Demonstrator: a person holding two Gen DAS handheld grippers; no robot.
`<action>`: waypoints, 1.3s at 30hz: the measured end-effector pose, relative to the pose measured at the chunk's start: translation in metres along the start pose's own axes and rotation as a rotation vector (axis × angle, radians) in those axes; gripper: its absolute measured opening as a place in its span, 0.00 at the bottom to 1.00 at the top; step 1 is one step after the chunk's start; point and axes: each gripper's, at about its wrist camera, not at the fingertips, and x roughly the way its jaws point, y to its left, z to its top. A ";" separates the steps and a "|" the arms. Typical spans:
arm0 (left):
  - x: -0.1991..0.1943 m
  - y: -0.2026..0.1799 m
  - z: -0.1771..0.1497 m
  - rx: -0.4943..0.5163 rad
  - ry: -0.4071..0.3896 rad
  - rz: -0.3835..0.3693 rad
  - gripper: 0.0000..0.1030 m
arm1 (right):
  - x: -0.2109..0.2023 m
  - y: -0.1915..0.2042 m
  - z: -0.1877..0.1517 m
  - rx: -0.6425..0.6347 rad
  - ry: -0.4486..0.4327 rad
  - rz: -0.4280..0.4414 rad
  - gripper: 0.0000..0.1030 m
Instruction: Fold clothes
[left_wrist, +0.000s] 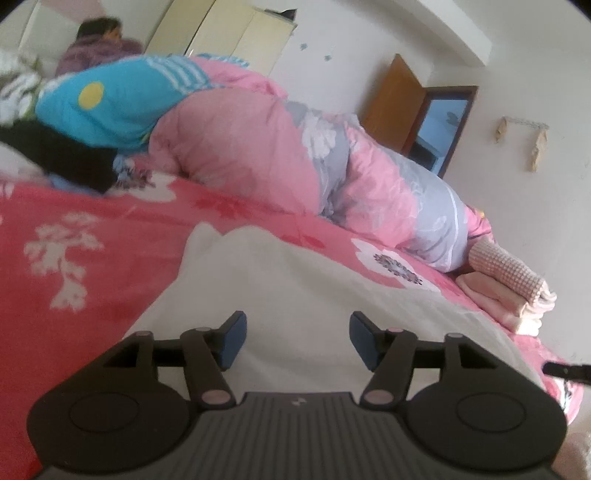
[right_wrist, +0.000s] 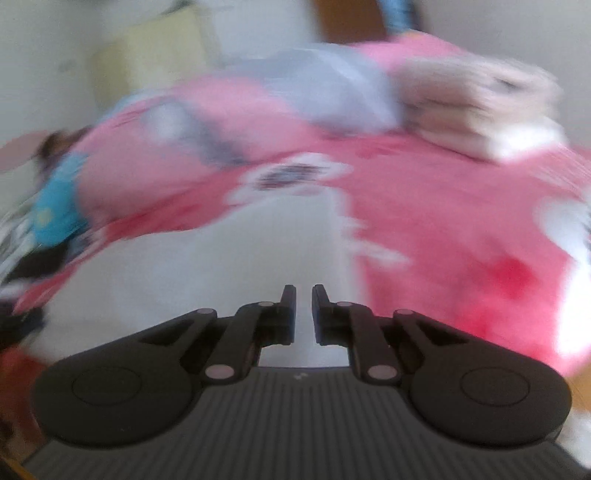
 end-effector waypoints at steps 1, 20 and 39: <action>0.002 -0.002 -0.001 0.012 0.009 -0.002 0.62 | 0.008 0.013 0.000 -0.051 0.006 0.047 0.09; 0.010 -0.003 -0.008 0.062 0.064 0.012 0.63 | 0.086 -0.027 0.034 0.016 0.068 0.054 0.06; 0.012 0.001 -0.006 0.044 0.051 0.013 0.63 | 0.140 -0.079 0.067 0.157 0.190 0.061 0.14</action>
